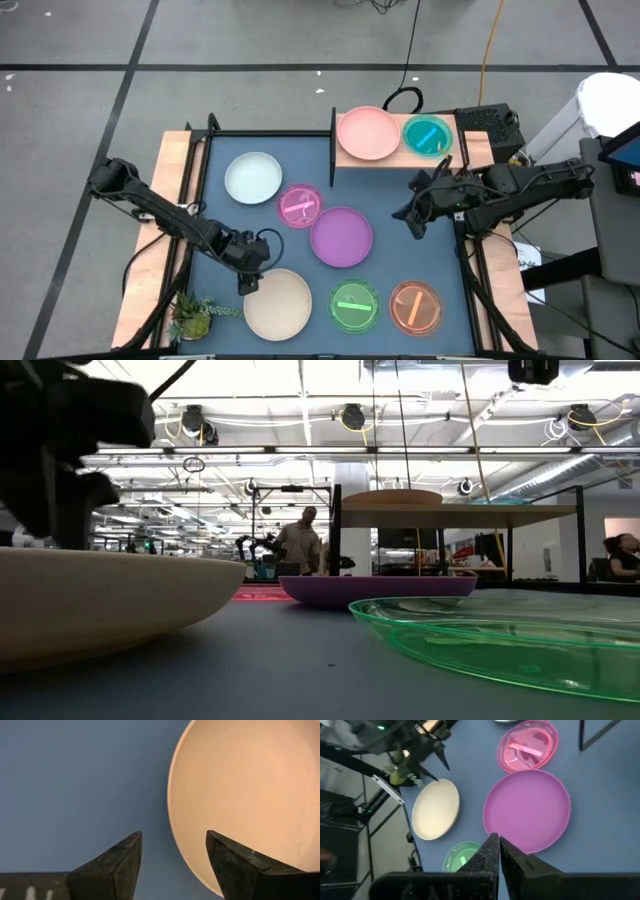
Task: Place and stack plates onto a shelf
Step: Stack the large light brown plate on top of the large light orange plate on the shelf
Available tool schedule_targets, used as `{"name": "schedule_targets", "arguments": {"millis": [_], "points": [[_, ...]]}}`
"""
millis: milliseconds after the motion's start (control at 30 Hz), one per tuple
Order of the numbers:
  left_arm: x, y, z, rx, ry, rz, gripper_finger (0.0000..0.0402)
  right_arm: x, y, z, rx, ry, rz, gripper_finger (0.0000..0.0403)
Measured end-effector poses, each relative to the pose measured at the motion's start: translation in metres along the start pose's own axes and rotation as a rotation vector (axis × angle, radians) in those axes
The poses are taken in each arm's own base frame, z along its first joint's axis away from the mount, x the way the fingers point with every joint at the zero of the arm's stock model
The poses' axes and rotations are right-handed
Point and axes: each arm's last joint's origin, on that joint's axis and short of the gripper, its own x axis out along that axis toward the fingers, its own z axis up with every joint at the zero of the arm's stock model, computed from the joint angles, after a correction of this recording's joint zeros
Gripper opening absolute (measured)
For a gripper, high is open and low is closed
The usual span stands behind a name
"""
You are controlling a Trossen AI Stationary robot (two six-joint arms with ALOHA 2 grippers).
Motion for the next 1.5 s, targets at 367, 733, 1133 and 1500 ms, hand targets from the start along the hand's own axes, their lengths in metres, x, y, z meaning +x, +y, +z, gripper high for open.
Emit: {"name": "schedule_targets", "arguments": {"millis": [367,733,1133,1500], "points": [[0.014,-0.003,-0.007,0.004,0.014,0.028,0.0211,-0.002,0.015,-0.017,-0.030,-0.027,0.018,0.0000],[0.032,-0.007,-0.003,-0.063,-0.021,0.029,0.0186,0.001,0.026,-0.031,-0.059,0.023,0.046,0.0000],[0.031,-0.005,0.005,-0.151,-0.059,0.008,0.0010,-0.003,0.034,-0.043,-0.088,-0.002,0.066,0.0000],[-0.002,-0.019,0.056,-0.106,-0.150,0.002,0.0007,-0.005,0.035,-0.046,-0.108,-0.049,0.049,0.0000]]}}
